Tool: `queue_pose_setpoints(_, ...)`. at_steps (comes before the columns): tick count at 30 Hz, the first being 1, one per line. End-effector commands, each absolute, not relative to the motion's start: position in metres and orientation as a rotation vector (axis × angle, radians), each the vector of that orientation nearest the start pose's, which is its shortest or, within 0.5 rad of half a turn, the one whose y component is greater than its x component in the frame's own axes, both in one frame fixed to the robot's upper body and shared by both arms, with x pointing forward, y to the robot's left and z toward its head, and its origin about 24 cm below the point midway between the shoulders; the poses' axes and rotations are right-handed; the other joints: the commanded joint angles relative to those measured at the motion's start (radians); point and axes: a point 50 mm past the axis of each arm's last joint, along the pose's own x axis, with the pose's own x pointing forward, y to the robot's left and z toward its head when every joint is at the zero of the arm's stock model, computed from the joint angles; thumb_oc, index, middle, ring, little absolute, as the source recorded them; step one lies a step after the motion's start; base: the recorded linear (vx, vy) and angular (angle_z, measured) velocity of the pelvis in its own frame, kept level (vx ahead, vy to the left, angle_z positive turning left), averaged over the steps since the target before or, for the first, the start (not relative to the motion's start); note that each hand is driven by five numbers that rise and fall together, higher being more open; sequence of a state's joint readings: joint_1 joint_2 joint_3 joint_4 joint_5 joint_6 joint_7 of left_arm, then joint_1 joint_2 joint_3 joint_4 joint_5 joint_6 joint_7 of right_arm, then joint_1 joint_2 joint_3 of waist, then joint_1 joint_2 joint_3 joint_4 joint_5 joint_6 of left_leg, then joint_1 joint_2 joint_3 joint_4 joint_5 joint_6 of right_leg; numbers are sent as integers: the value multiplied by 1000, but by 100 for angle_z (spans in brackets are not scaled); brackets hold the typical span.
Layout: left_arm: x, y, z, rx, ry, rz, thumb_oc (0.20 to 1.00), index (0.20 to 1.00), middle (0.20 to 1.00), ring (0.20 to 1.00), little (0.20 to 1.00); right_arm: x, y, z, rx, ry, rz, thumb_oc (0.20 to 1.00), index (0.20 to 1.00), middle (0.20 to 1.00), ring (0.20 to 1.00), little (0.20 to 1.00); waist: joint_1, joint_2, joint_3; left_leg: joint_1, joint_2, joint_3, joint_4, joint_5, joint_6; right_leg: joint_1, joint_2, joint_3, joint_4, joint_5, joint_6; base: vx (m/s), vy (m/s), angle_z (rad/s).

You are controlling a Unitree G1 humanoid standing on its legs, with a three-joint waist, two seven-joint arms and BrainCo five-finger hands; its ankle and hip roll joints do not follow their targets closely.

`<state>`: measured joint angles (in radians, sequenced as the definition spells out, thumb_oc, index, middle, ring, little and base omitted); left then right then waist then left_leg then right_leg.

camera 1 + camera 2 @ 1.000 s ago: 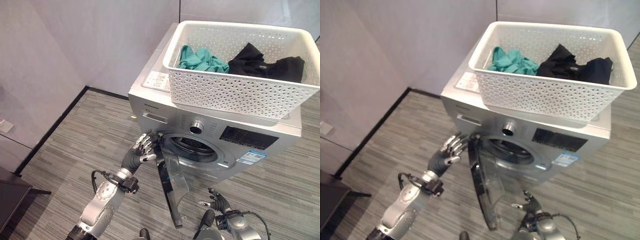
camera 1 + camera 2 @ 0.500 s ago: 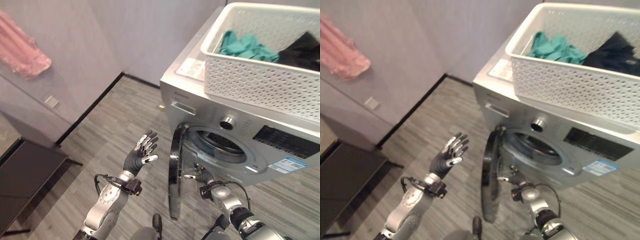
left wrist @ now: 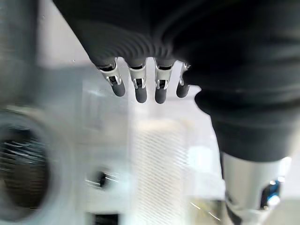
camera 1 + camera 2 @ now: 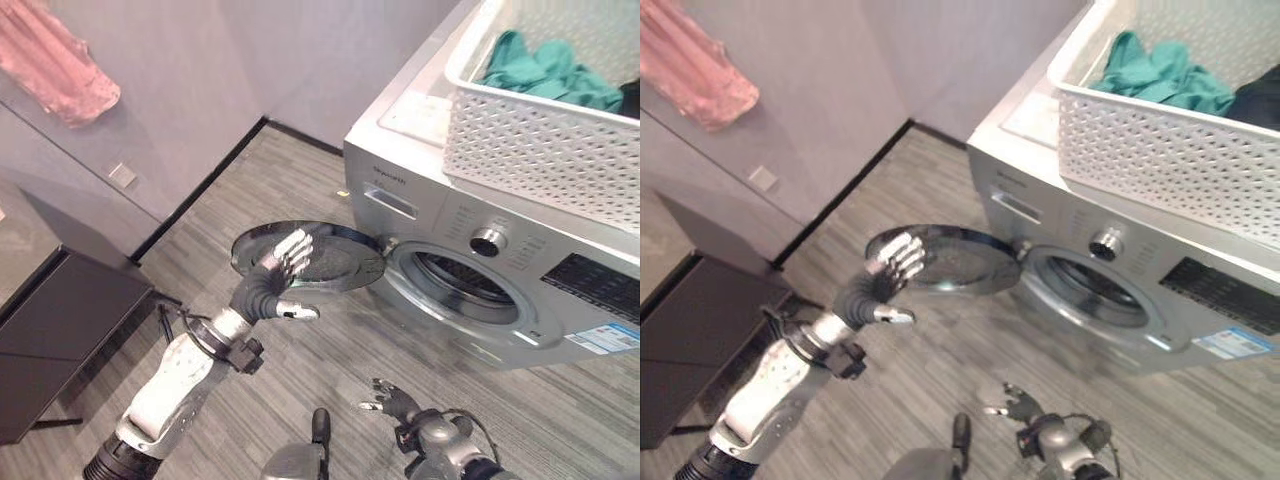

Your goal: Grab the laundry basket,head to the washer,open it,put in the laundry and shut it.

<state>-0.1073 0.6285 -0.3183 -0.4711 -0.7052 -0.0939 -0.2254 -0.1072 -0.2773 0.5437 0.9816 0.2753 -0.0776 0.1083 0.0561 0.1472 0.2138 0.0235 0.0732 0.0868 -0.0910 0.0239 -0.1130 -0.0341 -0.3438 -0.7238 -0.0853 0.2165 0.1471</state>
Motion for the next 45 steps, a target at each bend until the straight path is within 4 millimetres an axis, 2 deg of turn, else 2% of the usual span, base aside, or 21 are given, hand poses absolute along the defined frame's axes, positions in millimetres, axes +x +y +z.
queue_pose_setpoints(1, 211, 96, 146, -621, -187, -1181, 1000, 1000, 1000, 1000, 1000, 152, -149, -146, -306, 949, 510, 1000, 1000, 1000, 1000, 1000, -15, -28, -71, 123, 42, 122, 4, -160, 2, -99, -71, 156, 40, -26, 71, 47, -15, -61)
queue_pose_setpoints(3, 214, 70, 134, -827, -92, -1223, 1000, 1000, 1000, 1000, 1000, 151, -159, -147, -335, 959, 477, 1000, 1000, 1000, 1000, 1000, -41, -38, -76, 132, 47, 129, 4, -160, 3, -102, -67, 168, 47, -32, 69, 28, -19, -56)
queue_pose_setpoints(4, 215, 69, 134, -829, -93, -1226, 1000, 1000, 1000, 1000, 1000, 152, -160, -147, -336, 959, 473, 1000, 1000, 1000, 1000, 1000, -39, -36, -75, 133, 47, 130, 4, -160, 3, -103, -67, 169, 48, -32, 69, 14, -35, -34)
queue_pose_setpoints(5, 210, 29, 125, -1053, 14, -1302, 1000, 1000, 1000, 1000, 1000, 153, -182, -147, -406, 985, 385, 1000, 1000, 1000, 1000, 1000, -70, -43, -72, 147, 54, 134, 4, -162, 5, -105, -64, 187, 56, -39, 65, 10, -27, -24)
queue_pose_setpoints(7, 208, 9, 93, -1053, 153, -1257, 1000, 1000, 1000, 1000, 1000, 156, -203, -145, -427, 1001, 268, 1000, 1000, 1000, 1000, 1000, -97, -48, -70, 163, 51, 146, 4, -174, 12, -112, -65, 205, 68, -40, 66, 12, -10, -5)
queue_pose_setpoints(9, 212, 4, 77, -968, 204, -1235, 1000, 1000, 1000, 1000, 1000, 156, -210, -145, -399, 1010, 198, 1000, 1000, 1000, 1000, 1000, -119, -50, -71, 176, 48, 159, 4, -186, 15, -125, -66, 223, 80, -39, 67, 38, 23, -13)
queue_pose_setpoints(11, 216, 11, 49, -767, 259, -1176, 1000, 1000, 1000, 1000, 1000, 157, -217, -143, -375, 1007, 153, 1000, 1000, 1000, 1000, 1000, -142, -50, -75, 185, 46, 173, 4, -196, 19, -139, -67, 243, 88, -39, 70, 43, 18, -25)
queue_pose_setpoints(12, 215, 10, 49, -766, 258, -1177, 1000, 1000, 1000, 1000, 1000, 157, -217, -143, -374, 1008, 152, 1000, 1000, 1000, 1000, 1000, -140, -50, -75, 185, 46, 174, 4, -197, 19, -140, -67, 244, 89, -39, 70, 39, 23, -33)
queue_pose_setpoints(13, 217, 20, 10, -581, 383, -1094, 1000, 1000, 1000, 1000, 1000, 158, -221, -142, -347, 1010, 116, 1000, 1000, 1000, 1000, 1000, -167, -49, -72, 193, 43, 185, 4, -203, 22, -159, -64, 266, 97, -36, 70, 16, 33, -36)
queue_pose_setpoints(15, 220, 34, -26, -366, 474, -995, 1000, 1000, 1000, 1000, 1000, 158, -222, -142, -303, 1016, 82, 1000, 1000, 1000, 1000, 1000, -177, -47, -65, 193, 36, 195, 4, -207, 26, -183, -62, 284, 108, -34, 71, 3, 36, -27)
queue_pose_setpoints(17, 222, 50, -55, -223, 544, -832, 1000, 1000, 1000, 1000, 1000, 161, -222, -141, -272, 1012, 49, 1000, 1000, 1000, 1000, 1000, -171, -46, -58, 189, 28, 194, 4, -209, 32, -198, -66, 282, 119, -33, 70, -22, 7, -30)
queue_pose_setpoints(18, 220, 57, -76, -144, 618, -723, 1000, 1000, 1000, 1000, 1000, 164, -219, -140, -246, 1002, 36, 1000, 1000, 1000, 1000, 1000, -171, -42, -53, 183, 23, 192, 4, -210, 36, -212, -71, 284, 132, -35, 69, -19, -6, -21)
queue_pose_setpoints(19, 218, 59, -83, -98, 639, -701, 1000, 1000, 1000, 1000, 1000, 164, -218, -140, -234, 1005, 29, 1000, 1000, 1000, 1000, 1000, -172, -42, -51, 180, 22, 192, 4, -210, 36, -214, -73, 280, 135, -36, 69, 1, -11, -5)
queue_pose_setpoints(21, 212, 73, -105, 154, 718, -655, 1000, 1000, 1000, 1000, 1000, 163, -215, -141, -199, 1000, 23, 1000, 1000, 1000, 1000, 1000, -172, -38, -49, 172, 20, 184, 4, -207, 39, -218, -78, 273, 139, -34, 70, 16, -18, 12)
queue_pose_setpoints(23, 212, 83, -113, 303, 740, -604, 1000, 1000, 1000, 1000, 1000, 166, -212, -140, -185, 988, 21, 1000, 1000, 1000, 1000, 1000, -170, -40, -47, 167, 17, 180, 4, -205, 42, -221, -78, 268, 137, -32, 69, 7, -27, 9)
queue_pose_setpoints(25, 216, 91, -115, 348, 742, -536, 1000, 1000, 1000, 1000, 1000, 168, -210, -138, -162, 963, 8, 1000, 1000, 1000, 1000, 1000, -164, -45, -44, 161, 12, 178, 4, -206, 43, -224, -78, 261, 134, -30, 68, 0, 0, 0)
queue_pose_setpoints(32, 222, 100, -111, 334, 716, -440, 1000, 1000, 1000, 1000, 1000, 167, -211, -138, -131, 950, -16, 1000, 1000, 1000, 1000, 1000, -147, -56, -48, 155, 12, 168, 4, -202, 44, -211, -79, 245, 127, -26, 67, 0, 0, 0)
queue_pose_setpoints(36, 224, 102, -109, 253, 704, -366, 1000, 1000, 1000, 1000, 1000, 162, -211, -139, -123, 958, -33, 1000, 1000, 1000, 1000, 1000, -140, -64, -52, 157, 11, 163, 4, -203, 45, -203, -83, 235, 124, -22, 69, 4, -2, 1)
queue_pose_setpoints(40, 223, 110, -110, 242, 707, -303, 1000, 1000, 1000, 1000, 1000, 158, -213, -140, -117, 962, -50, 1000, 1000, 1000, 1000, 1000, -135, -70, -55, 160, 9, 159, 4, -203, 46, -192, -84, 229, 120, -20, 70, 14, -4, 7)
queue_pose_setpoints(45, 212, 144, -124, 341, 814, -139, 1000, 1000, 1000, 1000, 1000, 153, -212, -142, -101, 966, -69, 1000, 1000, 1000, 1000, 1000, -134, -80, -66, 163, 5, 158, 4, -206, 46, -188, -90, 226, 119, -16, 70, 8, 3, 3)
